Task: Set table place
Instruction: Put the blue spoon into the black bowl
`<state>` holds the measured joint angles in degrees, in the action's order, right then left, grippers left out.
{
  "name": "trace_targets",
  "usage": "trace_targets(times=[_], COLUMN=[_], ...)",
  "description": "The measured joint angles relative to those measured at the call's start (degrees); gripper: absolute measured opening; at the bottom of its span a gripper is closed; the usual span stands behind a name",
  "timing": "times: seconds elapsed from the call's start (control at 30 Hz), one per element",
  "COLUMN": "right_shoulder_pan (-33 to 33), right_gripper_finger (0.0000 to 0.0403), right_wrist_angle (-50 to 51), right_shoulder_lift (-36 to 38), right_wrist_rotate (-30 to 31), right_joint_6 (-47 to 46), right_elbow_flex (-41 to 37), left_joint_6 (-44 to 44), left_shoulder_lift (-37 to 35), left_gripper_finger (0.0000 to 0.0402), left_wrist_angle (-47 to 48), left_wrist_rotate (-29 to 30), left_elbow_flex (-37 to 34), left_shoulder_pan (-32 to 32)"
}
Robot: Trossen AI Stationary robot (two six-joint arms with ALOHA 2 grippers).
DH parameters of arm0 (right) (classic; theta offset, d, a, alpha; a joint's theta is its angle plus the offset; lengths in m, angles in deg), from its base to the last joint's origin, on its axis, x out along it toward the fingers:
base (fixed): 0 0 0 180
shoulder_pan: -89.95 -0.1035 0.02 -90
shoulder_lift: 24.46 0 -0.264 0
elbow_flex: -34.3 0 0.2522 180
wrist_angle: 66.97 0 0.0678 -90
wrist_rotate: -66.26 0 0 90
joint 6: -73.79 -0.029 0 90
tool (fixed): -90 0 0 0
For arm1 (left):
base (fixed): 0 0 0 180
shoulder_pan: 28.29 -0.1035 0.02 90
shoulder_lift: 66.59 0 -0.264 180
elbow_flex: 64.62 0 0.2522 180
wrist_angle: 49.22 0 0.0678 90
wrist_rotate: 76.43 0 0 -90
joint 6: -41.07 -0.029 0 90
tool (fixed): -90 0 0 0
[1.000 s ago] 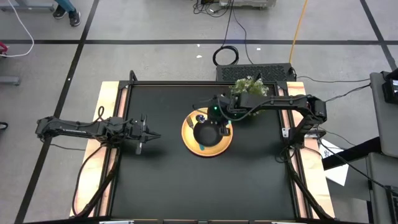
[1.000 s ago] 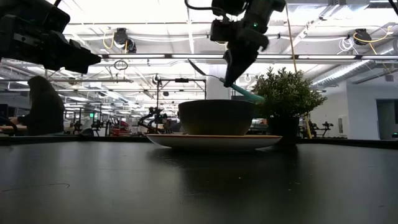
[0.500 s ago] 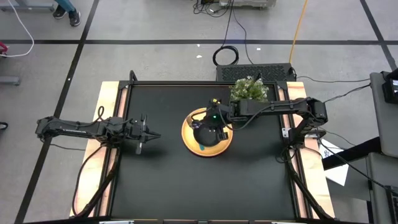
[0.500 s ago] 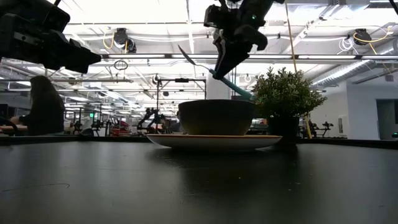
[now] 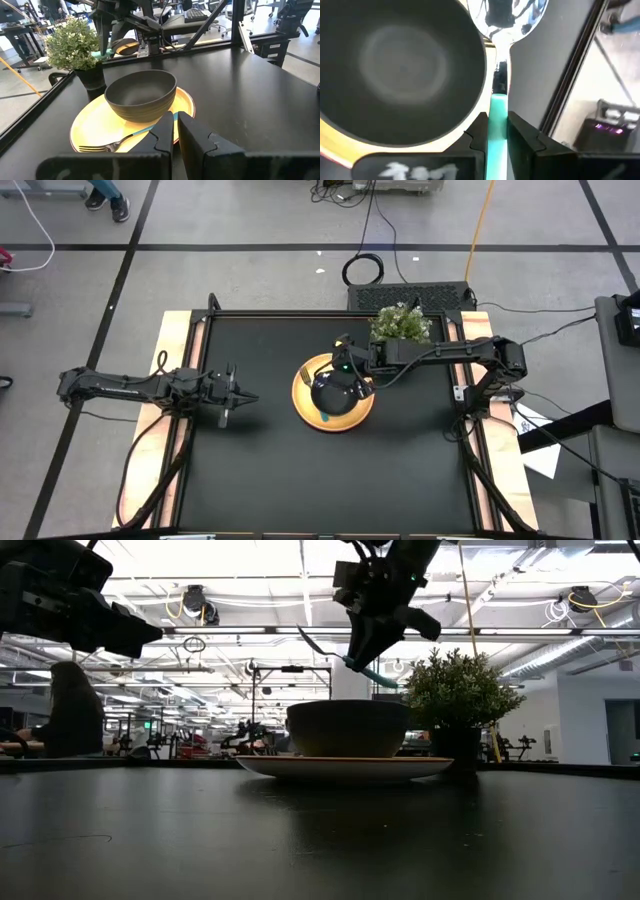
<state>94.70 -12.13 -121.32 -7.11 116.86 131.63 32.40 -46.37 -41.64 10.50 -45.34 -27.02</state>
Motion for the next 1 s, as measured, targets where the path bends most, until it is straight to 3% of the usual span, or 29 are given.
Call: trace_targets(times=[0.23, 0.67, 1.0], right_shoulder_pan=[-1.0, -3.8, -3.8], right_gripper_finger=[0.0032, 0.0032, 0.0032], right_wrist_angle=[-9.3, -30.3, -30.6], right_shoulder_lift=[0.0, -0.1, -0.1], right_wrist_rotate=[0.8, 16.6, 19.5], right_joint_6=[15.4, 41.5, 49.4], right_elbow_flex=[-6.3, -19.4, -19.6], left_joint_6=[0.0, 0.0, 0.0], left_shoulder_lift=[0.0, 0.0, 0.0], left_gripper_finger=[0.0031, 0.0031, 0.0031], left_wrist_angle=[0.1, 0.1, 0.2], left_wrist_rotate=[0.0, 0.0, 0.0], left_elbow_flex=[0.0, 0.0, 0.0], left_shoulder_pan=[0.0, 0.0, 0.0])
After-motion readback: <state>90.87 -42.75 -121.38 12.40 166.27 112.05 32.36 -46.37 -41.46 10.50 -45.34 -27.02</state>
